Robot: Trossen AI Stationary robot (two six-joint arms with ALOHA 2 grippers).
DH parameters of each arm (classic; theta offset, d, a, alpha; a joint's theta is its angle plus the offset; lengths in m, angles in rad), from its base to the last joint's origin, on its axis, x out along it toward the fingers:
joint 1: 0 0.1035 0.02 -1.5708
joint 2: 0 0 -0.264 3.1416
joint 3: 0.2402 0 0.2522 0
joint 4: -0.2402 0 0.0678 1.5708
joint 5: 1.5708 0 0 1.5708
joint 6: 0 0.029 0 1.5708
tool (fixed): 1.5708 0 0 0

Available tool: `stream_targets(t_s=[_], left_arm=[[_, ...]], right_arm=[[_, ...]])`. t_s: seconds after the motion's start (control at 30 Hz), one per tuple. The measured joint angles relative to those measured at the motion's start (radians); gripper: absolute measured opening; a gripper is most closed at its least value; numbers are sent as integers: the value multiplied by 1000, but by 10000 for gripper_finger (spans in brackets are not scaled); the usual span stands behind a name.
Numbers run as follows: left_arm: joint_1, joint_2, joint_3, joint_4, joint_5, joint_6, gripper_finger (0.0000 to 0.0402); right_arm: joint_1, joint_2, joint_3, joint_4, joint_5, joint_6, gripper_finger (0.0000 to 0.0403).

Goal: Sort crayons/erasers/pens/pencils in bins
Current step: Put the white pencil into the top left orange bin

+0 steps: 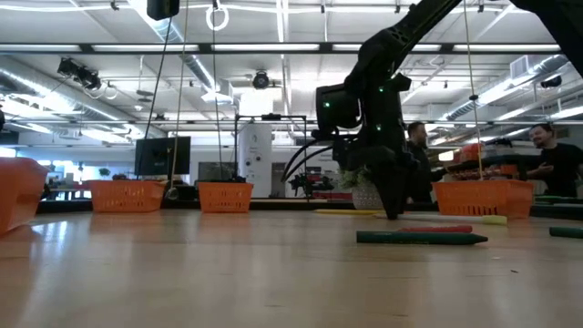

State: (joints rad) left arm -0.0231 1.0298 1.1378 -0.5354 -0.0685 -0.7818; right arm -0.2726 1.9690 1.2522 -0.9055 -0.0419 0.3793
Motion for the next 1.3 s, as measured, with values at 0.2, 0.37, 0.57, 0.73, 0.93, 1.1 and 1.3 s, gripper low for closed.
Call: stream_targets(t_s=[0.2,0.37,0.57,0.73,0.93,1.1,1.3], left_arm=[[0,0,0,0,-38,6,55],[0,0,0,-1,-51,8,59],[0,0,0,-27,-52,10,60],[0,0,0,-43,-52,11,54],[0,0,0,-47,-52,35,57],[0,0,0,-46,-51,35,61],[0,0,0,-45,-51,36,56]], right_arm=[[1,1,0,8,-5,1,83],[1,2,0,12,-5,1,60],[1,-3,-1,16,-5,2,43],[1,-36,-8,32,14,18,41],[0,-83,-5,53,39,37,41],[1,-128,-5,49,8,85,41],[1,-214,-5,109,-32,162,41]])
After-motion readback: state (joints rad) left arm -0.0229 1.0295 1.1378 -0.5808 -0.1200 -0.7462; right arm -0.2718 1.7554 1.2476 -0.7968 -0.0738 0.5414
